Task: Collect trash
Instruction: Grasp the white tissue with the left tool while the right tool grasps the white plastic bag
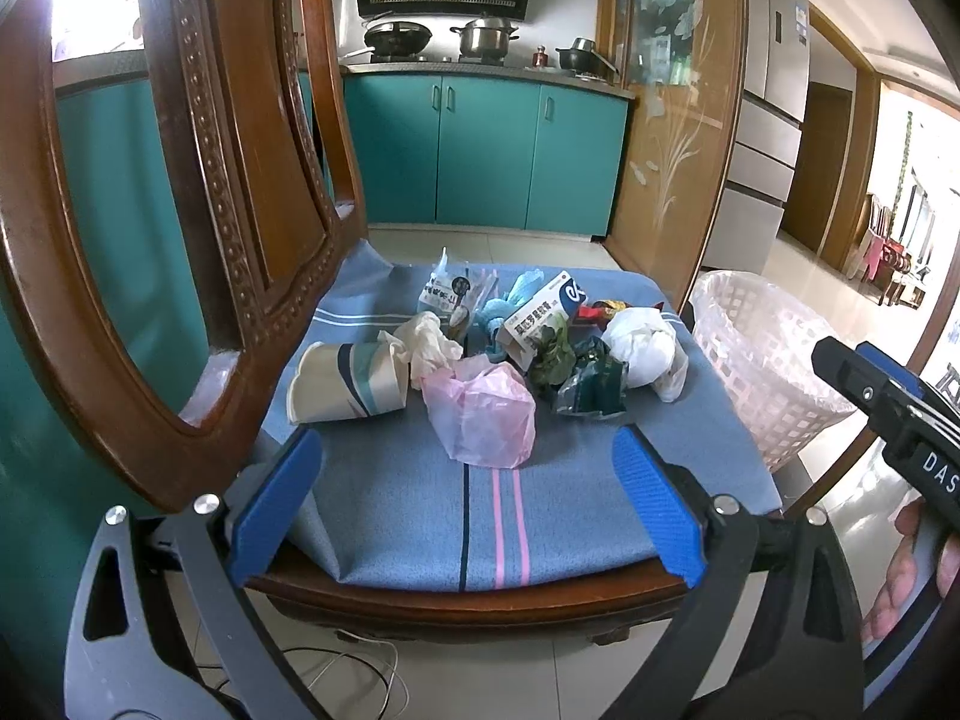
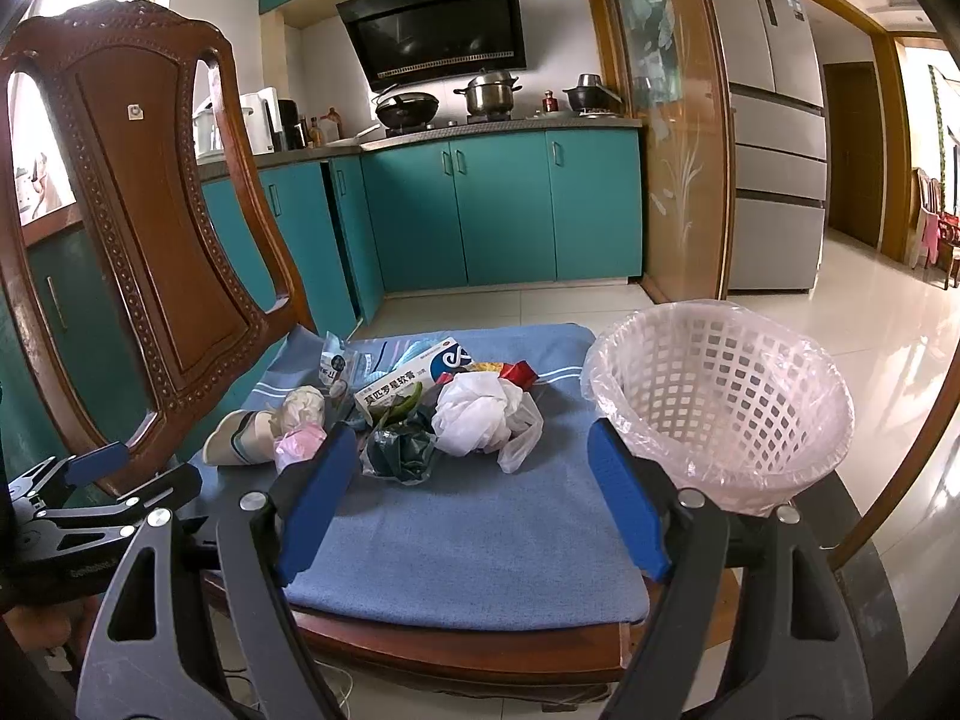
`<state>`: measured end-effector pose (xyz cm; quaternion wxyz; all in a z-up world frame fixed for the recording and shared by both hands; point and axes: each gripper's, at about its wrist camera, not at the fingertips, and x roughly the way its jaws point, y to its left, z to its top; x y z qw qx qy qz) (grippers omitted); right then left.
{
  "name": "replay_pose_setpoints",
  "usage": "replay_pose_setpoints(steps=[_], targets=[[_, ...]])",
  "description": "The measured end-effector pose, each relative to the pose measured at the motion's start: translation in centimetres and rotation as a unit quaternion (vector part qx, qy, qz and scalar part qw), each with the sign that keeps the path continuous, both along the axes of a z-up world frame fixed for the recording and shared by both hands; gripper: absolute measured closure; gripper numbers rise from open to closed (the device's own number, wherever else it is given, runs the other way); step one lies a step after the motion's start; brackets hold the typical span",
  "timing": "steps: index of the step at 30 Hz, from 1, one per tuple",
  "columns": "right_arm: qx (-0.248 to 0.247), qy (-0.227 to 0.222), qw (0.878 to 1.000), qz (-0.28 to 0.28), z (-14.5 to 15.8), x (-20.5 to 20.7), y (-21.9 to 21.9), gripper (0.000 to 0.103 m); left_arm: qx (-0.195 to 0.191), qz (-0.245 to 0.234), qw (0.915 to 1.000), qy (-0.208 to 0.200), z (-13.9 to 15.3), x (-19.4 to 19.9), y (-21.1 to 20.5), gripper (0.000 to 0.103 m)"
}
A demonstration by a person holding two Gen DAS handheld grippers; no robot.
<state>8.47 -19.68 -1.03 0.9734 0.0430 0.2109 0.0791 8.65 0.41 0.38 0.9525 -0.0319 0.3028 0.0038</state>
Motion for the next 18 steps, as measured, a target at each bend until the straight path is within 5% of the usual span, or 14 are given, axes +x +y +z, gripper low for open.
replay_pose_setpoints(steps=[10, 18], targets=[[-0.002, 0.003, 1.000, -0.001, -0.2, 0.3, -0.1, 0.025, 0.000, 0.001, 0.9999, 0.011, -0.2, 0.7, 0.1, 0.006], [0.008, 0.042, 0.999, 0.004, -0.9, 5.1, 0.2, 0.025, -0.010, 0.016, 0.9990, 0.039, 0.3, 7.1, 1.8, 0.006]])
